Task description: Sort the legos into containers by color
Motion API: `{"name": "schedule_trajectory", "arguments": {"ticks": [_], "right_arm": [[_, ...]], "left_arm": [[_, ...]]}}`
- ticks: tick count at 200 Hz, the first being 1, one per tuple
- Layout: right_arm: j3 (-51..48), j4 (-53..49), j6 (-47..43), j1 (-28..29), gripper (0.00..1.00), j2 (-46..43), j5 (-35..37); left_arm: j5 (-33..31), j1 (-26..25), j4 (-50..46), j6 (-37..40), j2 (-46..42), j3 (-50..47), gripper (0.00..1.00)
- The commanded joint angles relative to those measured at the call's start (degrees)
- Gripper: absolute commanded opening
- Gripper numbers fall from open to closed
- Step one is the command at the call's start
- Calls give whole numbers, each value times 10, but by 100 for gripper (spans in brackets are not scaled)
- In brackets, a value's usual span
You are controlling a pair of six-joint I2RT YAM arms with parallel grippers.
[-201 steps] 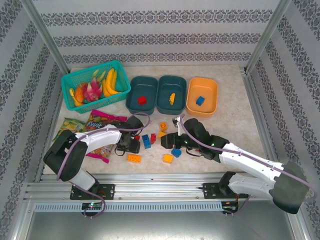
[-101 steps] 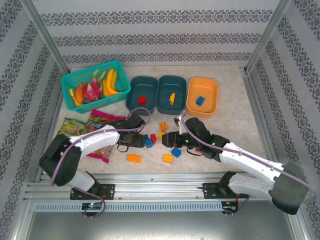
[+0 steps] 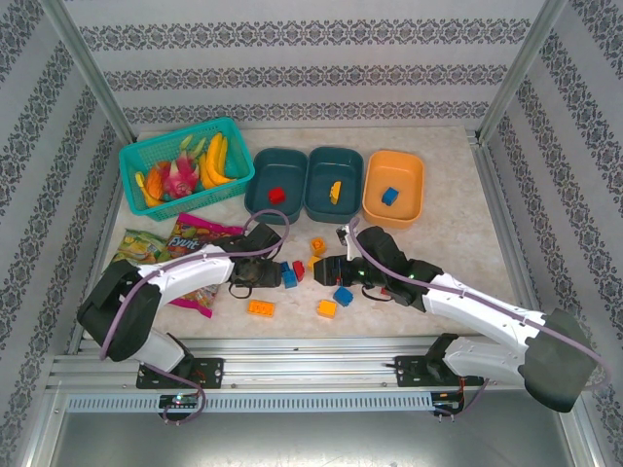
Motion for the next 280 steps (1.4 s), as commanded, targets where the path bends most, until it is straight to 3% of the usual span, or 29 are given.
{"name": "schedule_trajectory", "arguments": {"ticks": [1,60,114,165,212,250,280], "right_arm": [[12,1,8,-5,63,-3,-6],[10,-6,8,-8,63,-9,-8],[7,-10,11,-11,63,-14,-10],[7,-13,10,-14,63,-16,-8],[26,-20,10,-15,62,-26,15],[62,-33,8,-16,62,-32,42],[98,-40,15,-24,62,-28,78]], "left_arm": [[-11,-6,19,-50,20,4,61],[-33,-6,14,-59,74,37,54],[-40,-6,14,-55,86,46,39],[-37,-8,-14,-49,40,48,38],[5,-12,-72,-58,-48,52,37],[21,-9,-154,-62,-92,125,37],[51,36,-185,-35,-48,225,37]]}}
